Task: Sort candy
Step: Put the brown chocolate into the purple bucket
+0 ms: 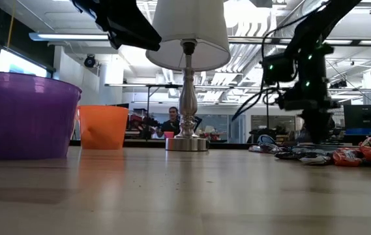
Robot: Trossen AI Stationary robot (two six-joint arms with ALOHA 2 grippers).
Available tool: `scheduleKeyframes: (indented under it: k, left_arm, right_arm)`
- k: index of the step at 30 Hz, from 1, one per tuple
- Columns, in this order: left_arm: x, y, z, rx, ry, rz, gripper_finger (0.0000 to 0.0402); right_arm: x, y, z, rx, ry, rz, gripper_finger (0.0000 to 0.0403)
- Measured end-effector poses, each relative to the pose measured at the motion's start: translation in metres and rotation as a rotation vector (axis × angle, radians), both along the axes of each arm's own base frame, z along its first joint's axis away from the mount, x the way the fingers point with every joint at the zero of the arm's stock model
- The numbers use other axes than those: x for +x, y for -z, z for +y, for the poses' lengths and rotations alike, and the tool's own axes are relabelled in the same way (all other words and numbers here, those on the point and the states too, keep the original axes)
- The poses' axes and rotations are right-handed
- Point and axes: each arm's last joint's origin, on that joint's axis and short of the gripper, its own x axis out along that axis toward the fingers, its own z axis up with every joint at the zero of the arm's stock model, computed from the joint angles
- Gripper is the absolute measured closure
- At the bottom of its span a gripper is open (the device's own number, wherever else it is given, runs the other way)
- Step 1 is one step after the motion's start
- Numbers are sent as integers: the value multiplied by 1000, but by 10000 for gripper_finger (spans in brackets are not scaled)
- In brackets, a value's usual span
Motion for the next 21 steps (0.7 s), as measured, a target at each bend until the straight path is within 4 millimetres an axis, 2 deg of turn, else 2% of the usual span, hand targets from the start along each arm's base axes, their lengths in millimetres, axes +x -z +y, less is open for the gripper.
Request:
scheduleKeyframes:
  k: [3,7,16,21]
  left_arm:
    - [1,-2,0,22,15,-18,280]
    - [3,-6,-1,37,32,-60,280]
    - [11,-18,-5,16,103,-203,280]
    - [21,-21,-8,-4,98,-315,280]
  right_arm:
    - [4,-14,19,-24,-6,-72,401]
    - [12,-34,54,-23,-35,-228,402]
    - [36,-85,146,-45,-172,-838,402]
    - [42,-96,179,-133,-225,-1009,403]
